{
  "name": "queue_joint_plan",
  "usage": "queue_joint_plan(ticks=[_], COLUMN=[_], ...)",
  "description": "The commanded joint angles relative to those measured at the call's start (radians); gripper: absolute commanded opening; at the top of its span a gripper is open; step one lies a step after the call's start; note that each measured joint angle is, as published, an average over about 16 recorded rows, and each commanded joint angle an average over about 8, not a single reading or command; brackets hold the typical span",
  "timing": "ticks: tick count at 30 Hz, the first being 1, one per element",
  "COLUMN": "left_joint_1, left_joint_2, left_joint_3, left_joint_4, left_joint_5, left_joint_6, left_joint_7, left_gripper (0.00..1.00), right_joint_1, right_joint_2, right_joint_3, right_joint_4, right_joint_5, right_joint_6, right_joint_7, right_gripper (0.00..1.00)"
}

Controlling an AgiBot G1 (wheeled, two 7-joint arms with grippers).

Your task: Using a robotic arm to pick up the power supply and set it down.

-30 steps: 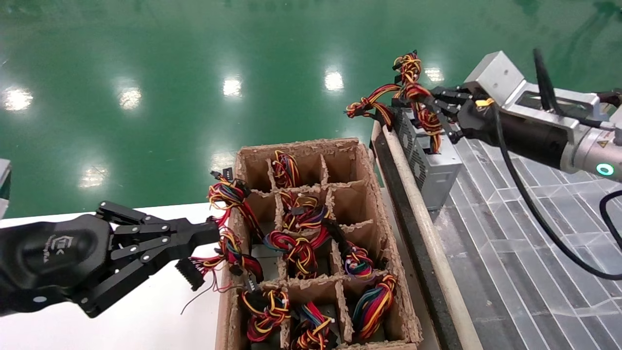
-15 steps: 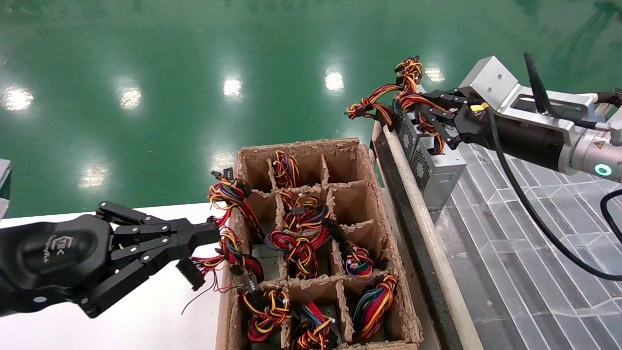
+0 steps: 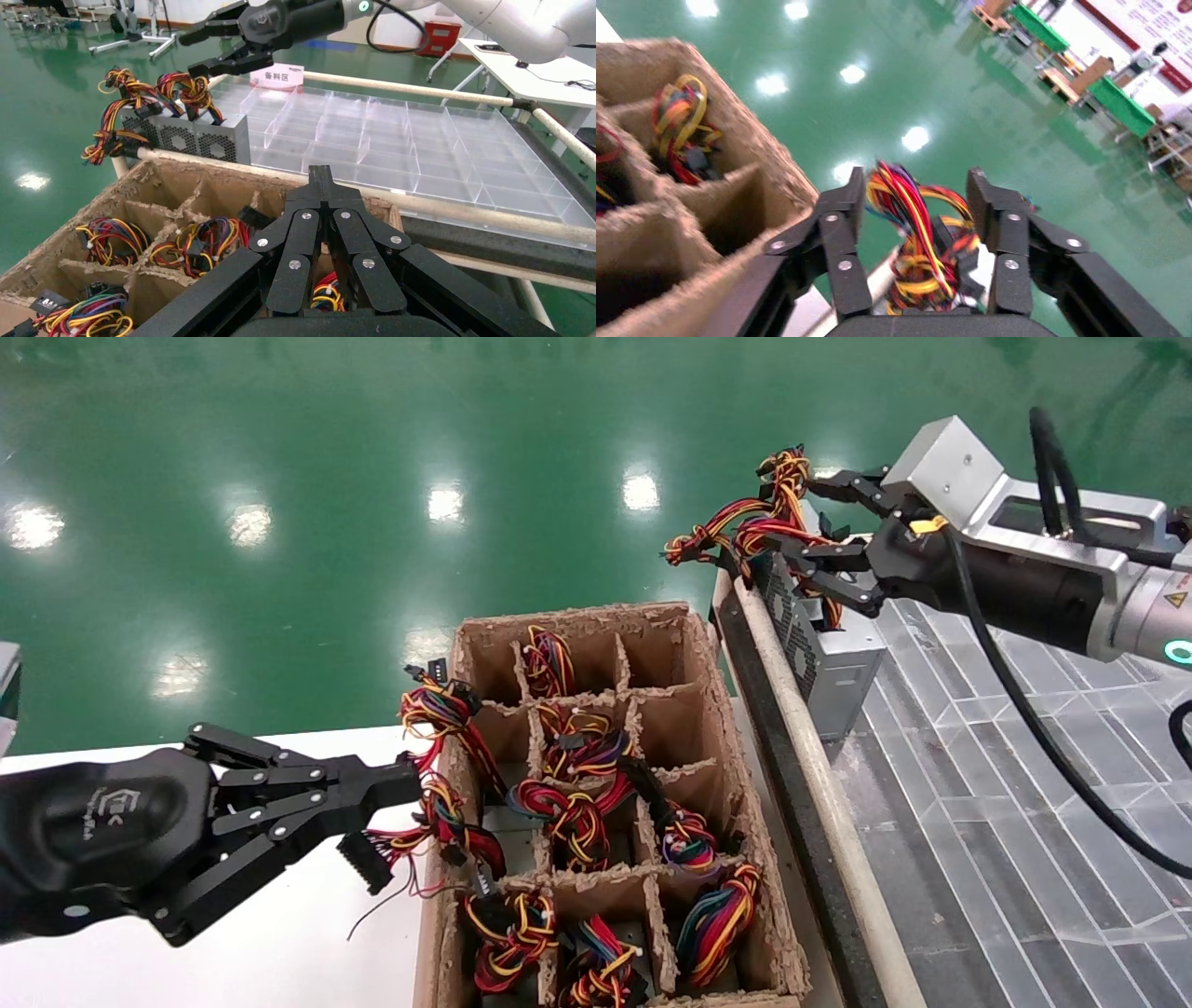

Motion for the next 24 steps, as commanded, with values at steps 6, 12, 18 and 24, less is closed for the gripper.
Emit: queue_joint_plan(ticks=[6, 12, 18, 24], left_joint_1=[0.000, 0.000, 0.000, 0.000], left_joint_2=[0.000, 0.000, 0.000, 0.000], left_joint_3=[0.000, 0.000, 0.000, 0.000], left_joint_4=[0.000, 0.000, 0.000, 0.000], left_joint_5=[0.000, 0.000, 0.000, 0.000], left_joint_6=[0.000, 0.000, 0.000, 0.000], left_joint_7=[0.000, 0.000, 0.000, 0.000], left_gripper=[0.00, 0.00, 0.00, 0.00], right_joint_1=[-0.011, -0.032, -0.061, -0.089], right_joint_2=[0.014, 0.022, 0.034, 0.046], right_joint_3=[0.013, 0.020, 0.033, 0.045], right_joint_4=[0.034, 0.035, 0.033, 0.031], right_joint_5=[0.057, 0.111, 0.183, 0.254], right_joint_6=[-0.041, -0.093, -0.155, -0.217], right_joint_7=[0.003, -0.003, -0.010, -0.018], right_gripper=[1.00, 1.00, 1.00, 1.00])
